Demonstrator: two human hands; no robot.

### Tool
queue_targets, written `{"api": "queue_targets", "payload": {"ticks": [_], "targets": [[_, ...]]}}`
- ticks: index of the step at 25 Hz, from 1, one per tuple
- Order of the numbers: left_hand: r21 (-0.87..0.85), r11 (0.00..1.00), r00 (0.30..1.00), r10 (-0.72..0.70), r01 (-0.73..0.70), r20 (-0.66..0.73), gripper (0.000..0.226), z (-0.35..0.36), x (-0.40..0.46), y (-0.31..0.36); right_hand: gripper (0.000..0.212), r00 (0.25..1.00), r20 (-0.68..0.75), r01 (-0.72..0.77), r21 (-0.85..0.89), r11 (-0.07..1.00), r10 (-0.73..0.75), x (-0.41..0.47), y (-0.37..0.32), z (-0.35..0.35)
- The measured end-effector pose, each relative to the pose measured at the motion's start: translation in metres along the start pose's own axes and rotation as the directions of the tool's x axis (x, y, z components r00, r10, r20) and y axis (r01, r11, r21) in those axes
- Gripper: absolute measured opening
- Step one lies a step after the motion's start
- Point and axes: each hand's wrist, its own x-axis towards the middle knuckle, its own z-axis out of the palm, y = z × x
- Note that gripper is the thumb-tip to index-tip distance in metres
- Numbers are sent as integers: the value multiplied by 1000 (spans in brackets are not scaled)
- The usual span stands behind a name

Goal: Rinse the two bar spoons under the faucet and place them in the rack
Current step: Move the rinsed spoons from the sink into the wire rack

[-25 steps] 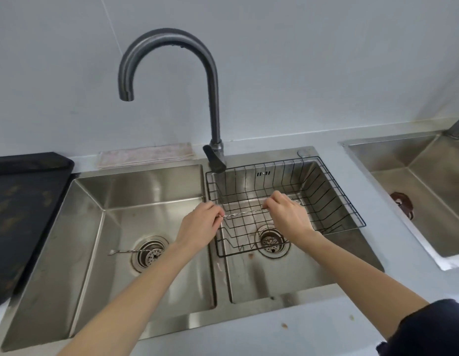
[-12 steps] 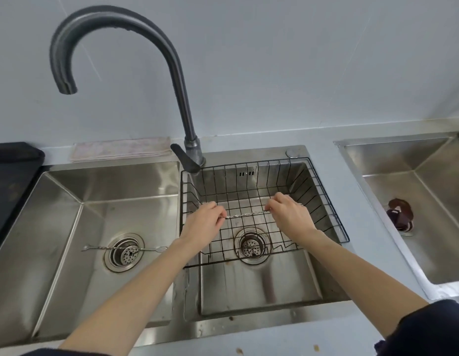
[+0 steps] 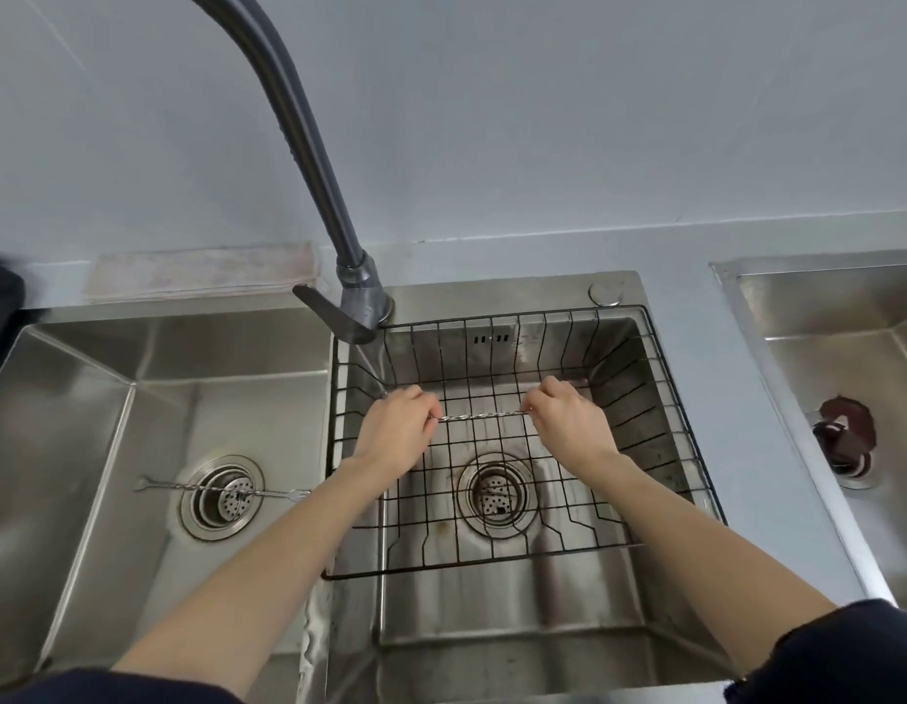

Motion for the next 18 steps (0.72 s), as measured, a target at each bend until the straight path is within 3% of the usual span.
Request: {"api": "queue_targets", "payload": {"ticks": [13,18], "targets": [[-37,997,990,-59,65,131,20,19,8,-10,22,998,57,-14,26,1000,12,6,4,18],[-13,999,995,-51,52,91,22,8,1,-9,27,996,87,-5,-45,999,9,1,-3,13]]}}
